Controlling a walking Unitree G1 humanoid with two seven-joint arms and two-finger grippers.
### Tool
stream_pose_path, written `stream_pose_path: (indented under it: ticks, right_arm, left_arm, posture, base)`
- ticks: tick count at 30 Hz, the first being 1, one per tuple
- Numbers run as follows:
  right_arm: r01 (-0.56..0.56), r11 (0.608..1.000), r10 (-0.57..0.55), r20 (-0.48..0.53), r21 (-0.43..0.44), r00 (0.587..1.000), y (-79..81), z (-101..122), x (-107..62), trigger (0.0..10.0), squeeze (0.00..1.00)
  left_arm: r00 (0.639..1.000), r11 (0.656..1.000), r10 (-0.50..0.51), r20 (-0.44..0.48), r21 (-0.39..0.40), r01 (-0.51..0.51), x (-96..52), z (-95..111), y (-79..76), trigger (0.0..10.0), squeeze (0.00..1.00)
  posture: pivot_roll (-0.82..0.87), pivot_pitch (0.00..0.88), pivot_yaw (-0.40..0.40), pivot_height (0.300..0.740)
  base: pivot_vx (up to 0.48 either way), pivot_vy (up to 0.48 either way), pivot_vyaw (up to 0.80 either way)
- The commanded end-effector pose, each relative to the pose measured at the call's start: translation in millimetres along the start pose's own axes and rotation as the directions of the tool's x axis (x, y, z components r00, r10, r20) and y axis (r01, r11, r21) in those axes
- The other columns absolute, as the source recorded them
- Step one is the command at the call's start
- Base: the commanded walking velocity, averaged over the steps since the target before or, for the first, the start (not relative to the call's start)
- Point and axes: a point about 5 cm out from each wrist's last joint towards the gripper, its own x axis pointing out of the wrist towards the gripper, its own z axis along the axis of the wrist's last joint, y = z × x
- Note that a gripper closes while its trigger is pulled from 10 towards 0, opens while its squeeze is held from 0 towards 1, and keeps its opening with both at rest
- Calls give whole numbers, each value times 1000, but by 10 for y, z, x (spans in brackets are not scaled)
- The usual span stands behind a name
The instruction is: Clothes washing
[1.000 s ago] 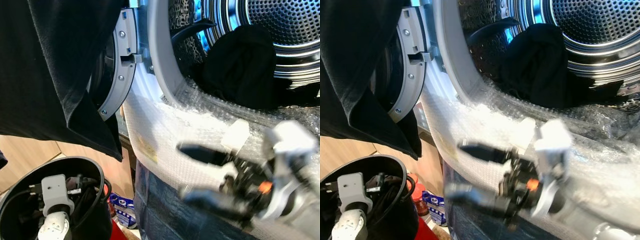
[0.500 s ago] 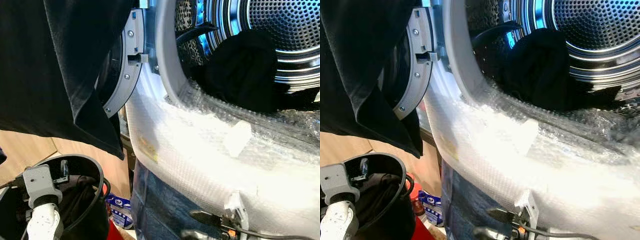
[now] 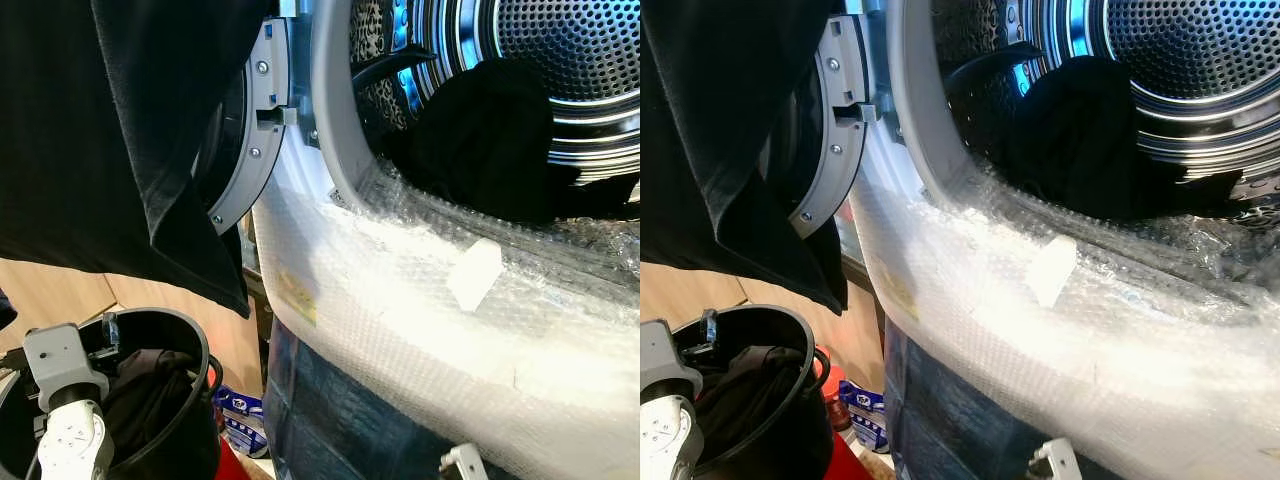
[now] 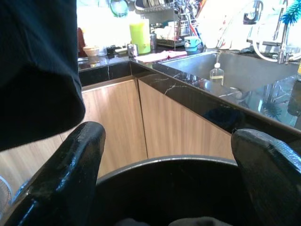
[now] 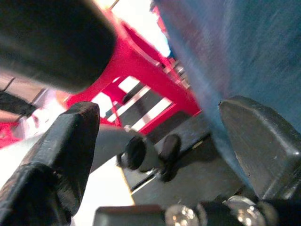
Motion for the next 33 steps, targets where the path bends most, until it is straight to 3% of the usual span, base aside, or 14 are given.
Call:
stream_pose_path:
  ticks: [1,5,6,10,11,14,16,23,24,25,27,30,31,33]
  right_arm:
    - [-112,993,113,-28,35,993,47,-109,-77,10000,0]
    - [-195,981,193,-130,2,972,91,-278,-129,10000,0]
    - [-197,979,179,-236,-53,955,76,-419,-127,10000,0]
    - [-154,981,105,-352,-115,930,12,-602,-98,10000,0]
    - [-154,981,105,-352,-115,930,12,-602,-98,10000,0]
    - [-12,984,-56,-378,-175,924,-80,-671,-29,10000,0]
    - [36,969,-143,-440,-243,887,-83,-785,24,10000,0]
    - [4,968,-129,-480,-252,868,-34,-883,62,10000,0]
    - [98,959,-221,-487,-264,845,-53,-975,57,10000,0]
    - [98,959,-221,-487,-264,845,-53,-975,57,10000,0]
    - [182,934,-321,-501,-307,804,-92,-1056,26,10000,0]
    - [272,924,-375,-500,-269,781,-124,-1101,-12,10000,0]
    - [372,901,-434,-487,-224,758,-169,-1114,-52,10000,0]
    - [393,897,-441,-486,-203,755,-174,-1121,-59,10000,0]
  left_arm:
    - [1000,1000,15,1,-6,-15,16,30,48,10000,0]
    - [1000,1000,10,-7,1,-10,5,11,61,10000,0]
    - [1000,1000,11,-9,1,-11,4,9,65,10000,0]
    - [1000,1000,9,-11,3,-8,10,17,61,10000,0]
    - [1000,1000,9,-11,3,-8,10,17,61,10000,0]
    - [1000,1000,4,-10,5,-4,17,25,62,10000,0]
    - [1000,1000,-7,-10,6,7,19,27,52,10000,0]
    - [1000,1000,-9,-14,6,9,16,24,60,10000,0]
    - [1000,1000,-18,-22,7,18,0,9,62,10000,0]
    - [1000,1000,-18,-22,7,18,0,9,62,10000,0]
    - [999,1000,-25,-29,6,25,-12,-7,59,10000,0]
    - [999,1000,-26,-33,-3,26,-19,-13,55,10000,0]
    - [999,1000,-27,-35,-5,27,-19,-14,53,10000,0]
    - [999,1000,-26,-36,-8,26,-19,-15,51,10000,0]
  posture:
    - [4,21,3,740]
    - [2,19,6,740]
    - [1,17,7,740]
    - [8,12,9,740]
    - [8,12,9,740]
    - [6,8,17,740]
    - [11,6,17,740]
    - [18,0,21,740]
    - [18,0,26,740]
    - [18,0,26,740]
    - [19,0,27,740]
    - [21,0,25,740]
    - [18,0,24,740]
    - [22,0,22,740]
  base:
    - [0,0,0]
    - [0,0,0]
    - [0,0,0]
    - [0,0,0]
    - [0,0,0]
    - [0,0,0]
    - [0,0,0]
    - [0,0,0]
    - [0,0,0]
    - [0,0,0]
    - [0,0,0]
    - [0,0,0]
    - [0,0,0]
    - [0,0,0]
